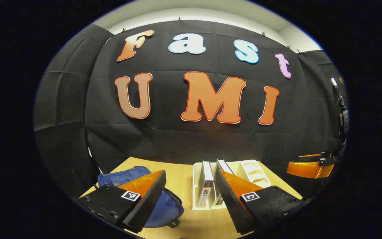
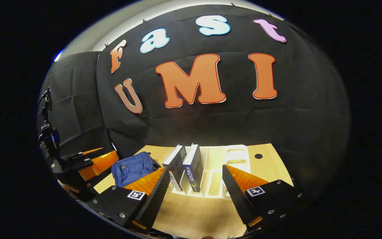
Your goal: Open the schoolbag, grab two books from the bookshelf and put them into the schoolbag.
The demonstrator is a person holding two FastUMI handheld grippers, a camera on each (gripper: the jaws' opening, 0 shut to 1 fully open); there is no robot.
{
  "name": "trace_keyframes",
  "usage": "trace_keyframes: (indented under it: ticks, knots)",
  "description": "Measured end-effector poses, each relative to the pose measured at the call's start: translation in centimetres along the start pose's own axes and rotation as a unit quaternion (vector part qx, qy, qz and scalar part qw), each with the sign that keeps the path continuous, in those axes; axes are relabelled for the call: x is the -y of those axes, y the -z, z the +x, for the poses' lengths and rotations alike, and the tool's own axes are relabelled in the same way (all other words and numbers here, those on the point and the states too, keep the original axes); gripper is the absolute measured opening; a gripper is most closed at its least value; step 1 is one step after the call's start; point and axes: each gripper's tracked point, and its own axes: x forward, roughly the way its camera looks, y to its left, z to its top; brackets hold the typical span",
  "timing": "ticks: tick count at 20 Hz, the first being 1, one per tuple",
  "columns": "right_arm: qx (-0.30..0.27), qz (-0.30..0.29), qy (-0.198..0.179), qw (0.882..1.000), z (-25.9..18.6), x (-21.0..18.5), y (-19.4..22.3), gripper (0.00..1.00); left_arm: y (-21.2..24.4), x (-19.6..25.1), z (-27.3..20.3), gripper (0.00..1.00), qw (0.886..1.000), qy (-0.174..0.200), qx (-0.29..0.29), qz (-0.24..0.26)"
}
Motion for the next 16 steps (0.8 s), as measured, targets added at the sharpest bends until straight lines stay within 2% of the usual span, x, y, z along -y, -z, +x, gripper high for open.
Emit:
trace_keyframes:
  ticks: [4, 11, 14, 16]
  knots:
    - [-0.006, 0.018, -0.002, 1.0, 0.2, 0.2, 0.3, 0.94, -0.3, 0.3, 0.2, 0.94, 1.0, 0.006, -0.002, 0.006]
    - [-0.01, 0.016, 0.014, 1.0, 0.3, 0.6, 0.3, 0.94, 0.6, 0.3, 0.7, 0.95, 1.0, 0.017, -0.017, 0.008]
    - [-0.003, 0.019, 0.013, 1.0, 0.6, -0.3, -0.1, 0.94, 0.2, -1.3, 0.1, 0.94, 0.999, 0.001, -0.009, 0.033]
    - [0.001, 0.019, 0.016, 1.0, 0.8, -0.8, -0.5, 0.94, 0.0, -1.7, 0.1, 0.94, 1.0, -0.001, -0.005, 0.027]
